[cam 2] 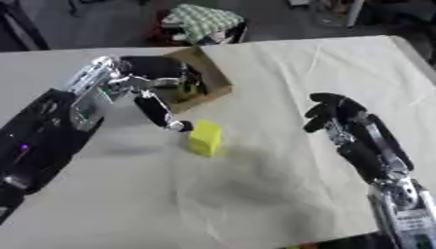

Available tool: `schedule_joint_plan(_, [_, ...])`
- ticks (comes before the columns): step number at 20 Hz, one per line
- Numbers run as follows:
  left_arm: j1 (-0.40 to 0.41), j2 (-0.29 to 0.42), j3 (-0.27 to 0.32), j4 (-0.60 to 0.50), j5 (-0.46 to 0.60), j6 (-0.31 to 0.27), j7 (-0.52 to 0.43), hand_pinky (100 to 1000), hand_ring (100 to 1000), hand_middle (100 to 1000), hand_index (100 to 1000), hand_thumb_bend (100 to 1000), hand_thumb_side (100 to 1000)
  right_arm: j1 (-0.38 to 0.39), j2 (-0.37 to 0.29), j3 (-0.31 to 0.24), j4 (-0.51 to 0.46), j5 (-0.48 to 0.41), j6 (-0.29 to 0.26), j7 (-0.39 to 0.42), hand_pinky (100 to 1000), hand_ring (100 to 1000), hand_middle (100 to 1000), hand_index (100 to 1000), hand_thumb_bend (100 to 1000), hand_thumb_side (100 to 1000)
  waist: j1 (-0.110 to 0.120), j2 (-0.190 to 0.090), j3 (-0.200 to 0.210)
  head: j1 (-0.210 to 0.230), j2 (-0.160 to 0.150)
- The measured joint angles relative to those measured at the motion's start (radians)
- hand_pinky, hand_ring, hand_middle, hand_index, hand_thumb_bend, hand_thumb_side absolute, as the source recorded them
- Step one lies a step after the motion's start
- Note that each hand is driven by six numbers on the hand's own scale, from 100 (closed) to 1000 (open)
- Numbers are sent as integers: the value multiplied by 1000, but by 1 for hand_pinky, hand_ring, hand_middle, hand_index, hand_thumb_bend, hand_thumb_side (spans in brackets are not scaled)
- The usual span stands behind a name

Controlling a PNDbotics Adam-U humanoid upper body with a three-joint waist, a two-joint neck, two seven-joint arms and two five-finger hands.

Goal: Pick up objects on the table and place them in the box.

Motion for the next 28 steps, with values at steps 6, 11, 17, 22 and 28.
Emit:
schedule_joint_plan(6, [5, -30, -4, 49, -56, -25, -11, 763, 745, 783, 865, 458, 398, 0, 0, 4, 0, 0, 0, 0, 589, 548, 575, 797, 100, 625, 0, 0, -1, 0, 0])
schedule_joint_plan(11, [18, -53, 4, 79, -161, -19, 70, 785, 771, 821, 884, 469, 379, 0, 0, 5, 0, 0, 0, 1, 589, 548, 575, 797, 100, 625, -3, 1, -1, -2, 0])
schedule_joint_plan(17, [30, -79, 18, 136, -258, -9, 168, 726, 676, 691, 797, 416, 349, 0, 0, 5, 0, 0, 0, 1, 589, 548, 574, 796, 100, 626, -5, 1, -2, -4, 0])
schedule_joint_plan(22, [32, -93, 28, 162, -268, -22, 205, 672, 576, 497, 631, 204, 237, 0, 0, 5, 1, 0, 1, 1, 589, 548, 575, 796, 100, 625, -6, 1, -2, -4, 0])
schedule_joint_plan(28, [30, -88, 47, 144, -213, 11, 304, 638, 530, 408, 539, 100, 190, 0, 0, 5, 2, 0, 0, 1, 589, 548, 575, 796, 100, 626, -6, 1, -3, -6, 0])
